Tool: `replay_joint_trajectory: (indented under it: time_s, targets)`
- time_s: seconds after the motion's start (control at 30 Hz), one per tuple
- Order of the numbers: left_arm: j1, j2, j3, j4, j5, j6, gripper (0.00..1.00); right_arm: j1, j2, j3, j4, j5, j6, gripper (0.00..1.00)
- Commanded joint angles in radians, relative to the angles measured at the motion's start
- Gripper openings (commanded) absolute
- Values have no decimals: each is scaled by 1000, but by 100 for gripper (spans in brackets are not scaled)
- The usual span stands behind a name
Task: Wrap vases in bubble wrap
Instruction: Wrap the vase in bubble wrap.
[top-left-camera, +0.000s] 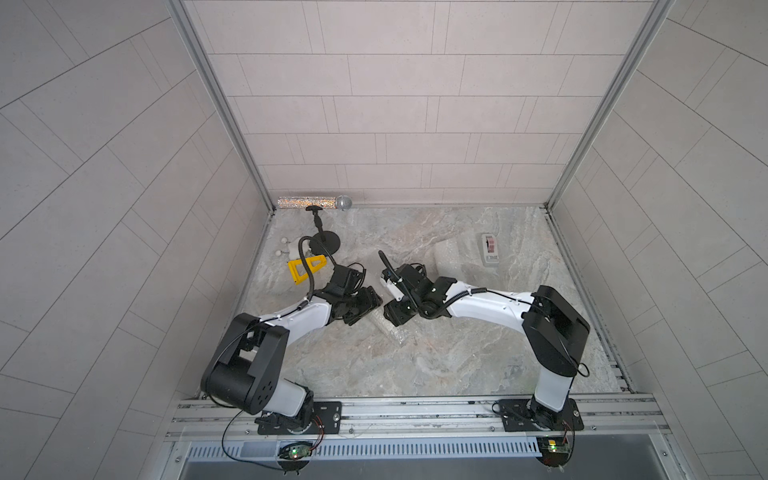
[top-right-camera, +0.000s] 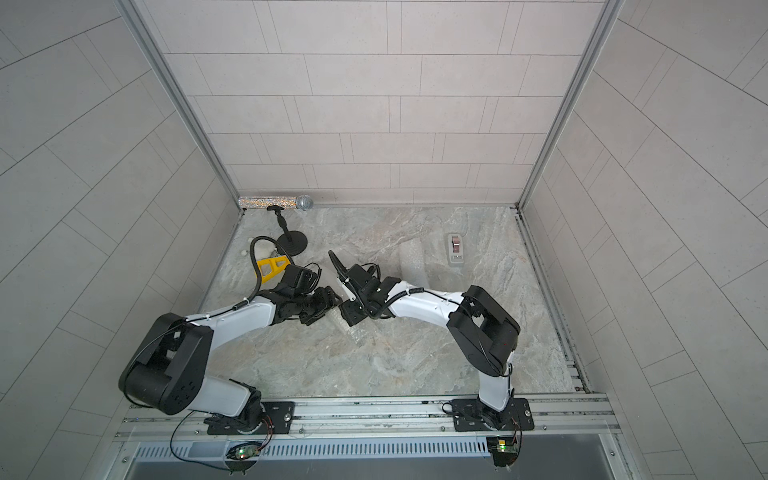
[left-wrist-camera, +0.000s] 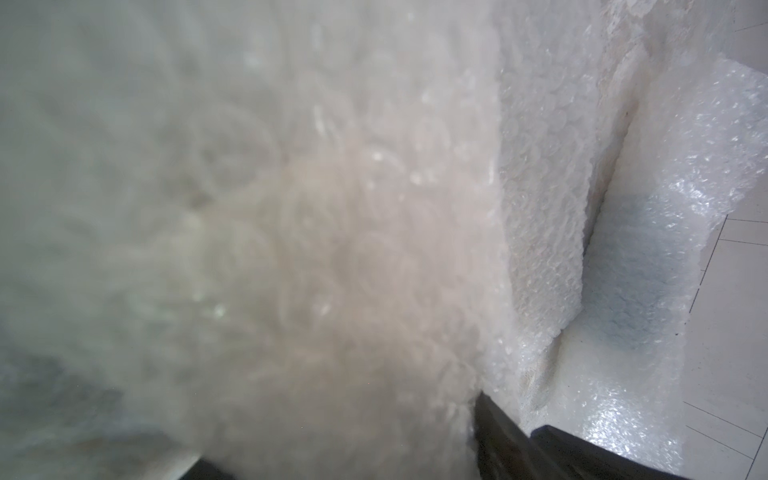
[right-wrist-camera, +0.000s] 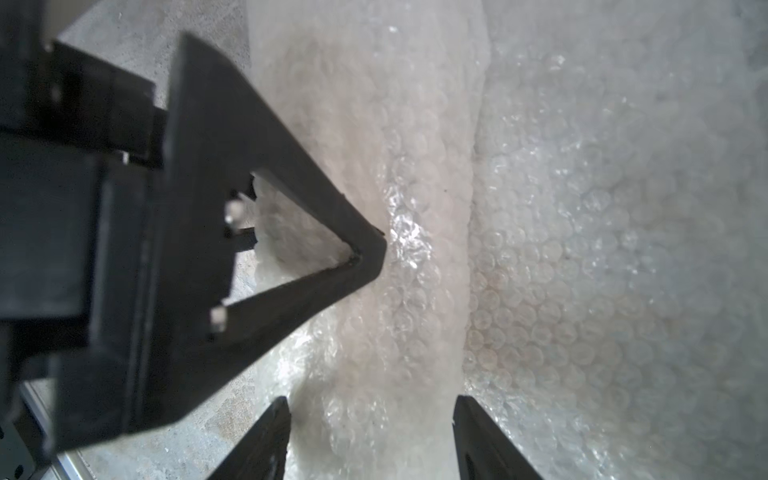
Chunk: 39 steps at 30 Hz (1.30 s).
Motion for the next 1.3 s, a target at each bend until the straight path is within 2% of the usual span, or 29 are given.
replay_joint_trajectory:
  time_s: [0.0,0.17,0.4,0.57,0.7,0.9,1.1,1.27]
  targets:
    - [-5,32,7,-34,-20,5,76,-1,42,25,-62,55,-36,64]
    - [-5,20,19,-42,-17,10,77,-10,43,5,-52,101,-43,64]
    - [-1,-55,100,-159,-63,60,90,-55,38,-42,-36,86,-44,62]
    - [0,-106,121,-206,-96,74,91,-88,45,-63,-28,73,-52,62]
    - [-5,-116,94,-169,-72,42,91,-114,59,-64,-17,61,-61,62]
    - [-19,-46,86,-78,-36,-6,88,-148,73,-43,-13,86,-91,62]
    - [-53,66,134,0,-5,-41,87,-156,75,-1,-34,95,-119,62]
    - [-61,135,160,5,-10,-37,85,-174,39,19,-46,77,-123,62]
